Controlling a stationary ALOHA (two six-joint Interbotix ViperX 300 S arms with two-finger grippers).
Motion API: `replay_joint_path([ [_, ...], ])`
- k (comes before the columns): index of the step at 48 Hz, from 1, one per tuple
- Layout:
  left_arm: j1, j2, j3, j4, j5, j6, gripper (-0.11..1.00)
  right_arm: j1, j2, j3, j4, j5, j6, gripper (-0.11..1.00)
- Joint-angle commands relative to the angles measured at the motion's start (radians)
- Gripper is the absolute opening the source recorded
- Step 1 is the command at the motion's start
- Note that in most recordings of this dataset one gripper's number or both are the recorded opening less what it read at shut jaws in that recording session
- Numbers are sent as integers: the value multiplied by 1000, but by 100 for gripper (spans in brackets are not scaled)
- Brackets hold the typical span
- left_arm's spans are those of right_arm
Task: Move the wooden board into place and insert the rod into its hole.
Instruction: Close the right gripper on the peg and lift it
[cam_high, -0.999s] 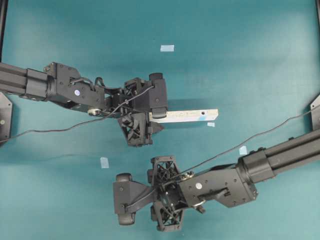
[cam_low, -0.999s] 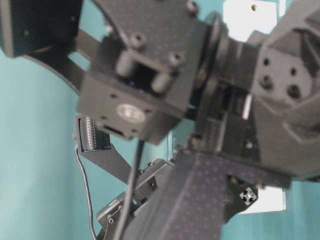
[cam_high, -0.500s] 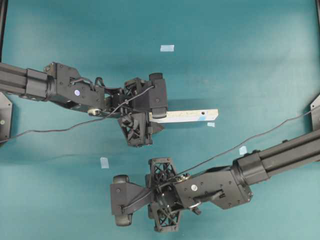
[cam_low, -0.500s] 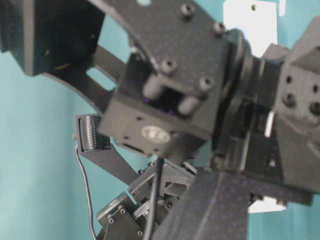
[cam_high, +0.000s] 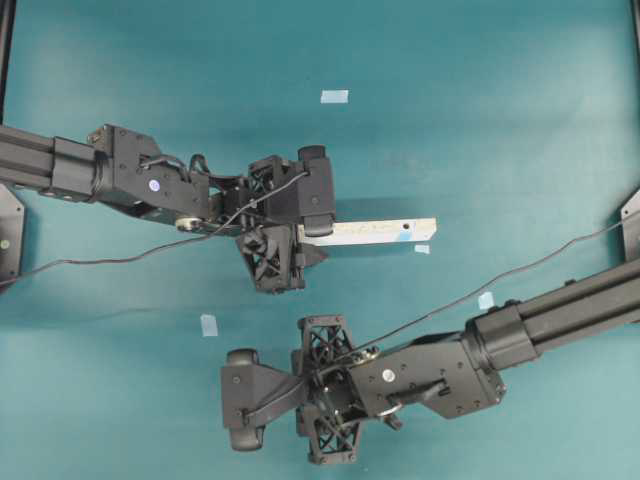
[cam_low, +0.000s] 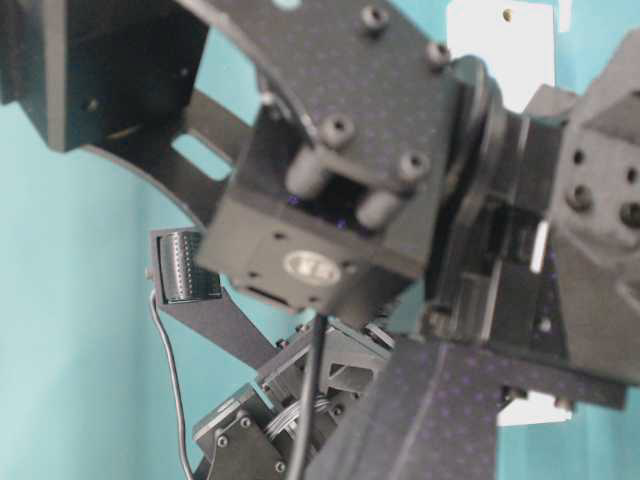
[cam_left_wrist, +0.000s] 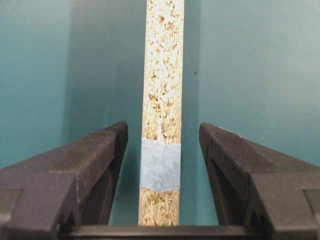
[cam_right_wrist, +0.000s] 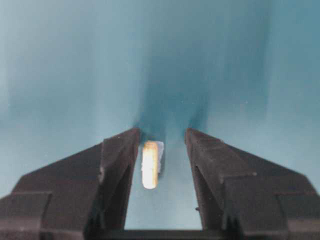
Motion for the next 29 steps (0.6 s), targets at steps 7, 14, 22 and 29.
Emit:
replay_joint_path([
  [7, -2, -40, -9, 0, -2, -8, 58, 15, -21, -26, 5, -3, 46, 37],
  [14, -2, -40, -9, 0, -2, -8, 58, 15, -21, -26, 5, -2, 49, 27],
  [22, -2, -40, -9, 0, -2, -8, 58, 15, -21, -26, 3, -2, 52, 27],
  [29, -2, -40, -9, 0, -2, -8, 58, 15, -20, -26, -2, -2, 51, 26],
])
